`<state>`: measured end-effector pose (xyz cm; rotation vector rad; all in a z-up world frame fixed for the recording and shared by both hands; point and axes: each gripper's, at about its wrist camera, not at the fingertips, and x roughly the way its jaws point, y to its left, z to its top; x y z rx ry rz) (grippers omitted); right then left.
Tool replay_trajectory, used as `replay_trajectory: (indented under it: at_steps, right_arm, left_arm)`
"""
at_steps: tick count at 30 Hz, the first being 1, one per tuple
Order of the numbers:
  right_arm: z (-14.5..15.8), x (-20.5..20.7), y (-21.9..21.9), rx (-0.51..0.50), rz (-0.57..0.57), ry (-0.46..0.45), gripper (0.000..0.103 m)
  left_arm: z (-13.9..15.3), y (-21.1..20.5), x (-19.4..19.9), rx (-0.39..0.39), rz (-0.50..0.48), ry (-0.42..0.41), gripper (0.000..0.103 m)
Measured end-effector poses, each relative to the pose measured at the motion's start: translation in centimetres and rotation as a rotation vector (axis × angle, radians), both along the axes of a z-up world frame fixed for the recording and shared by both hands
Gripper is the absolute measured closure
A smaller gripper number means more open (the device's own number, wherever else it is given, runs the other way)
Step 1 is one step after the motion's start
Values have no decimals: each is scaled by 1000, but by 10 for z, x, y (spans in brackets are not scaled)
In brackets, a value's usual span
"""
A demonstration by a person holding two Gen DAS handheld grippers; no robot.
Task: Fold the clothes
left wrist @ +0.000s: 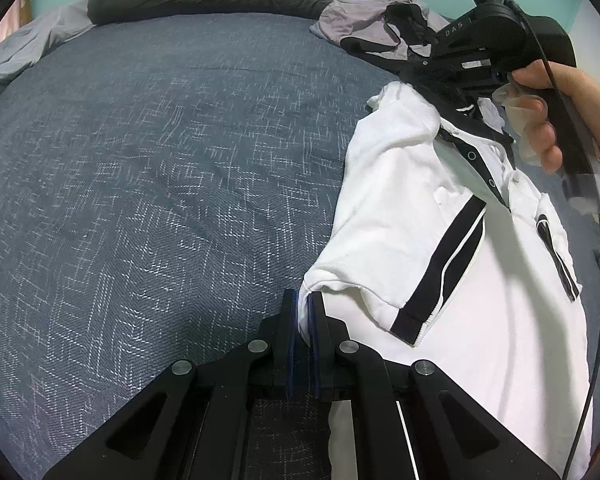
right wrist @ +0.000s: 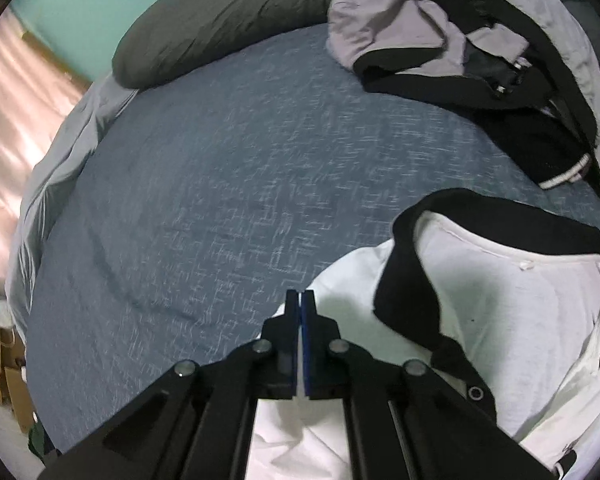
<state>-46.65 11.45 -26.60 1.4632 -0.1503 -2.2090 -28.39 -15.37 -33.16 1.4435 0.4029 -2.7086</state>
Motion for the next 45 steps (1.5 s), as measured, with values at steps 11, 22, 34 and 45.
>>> replay_trajectory:
  at_steps: [11, 22, 34, 45]
  right_arm:
    - [3, -1, 2, 28, 20, 0, 102]
    - [-6, 5, -38, 102, 151, -33, 62]
    - [-26, 15, -72, 285, 271, -2, 99]
    - [-7, 5, -65, 314, 237, 40, 101]
  left_arm:
    - [1, 3, -6, -21, -16, -26, 97]
    - [0, 3, -7, -20, -12, -29, 97]
    - [-1, 6, -8, -39, -15, -33, 97]
    - [-2, 11, -10, -66, -21, -38, 97]
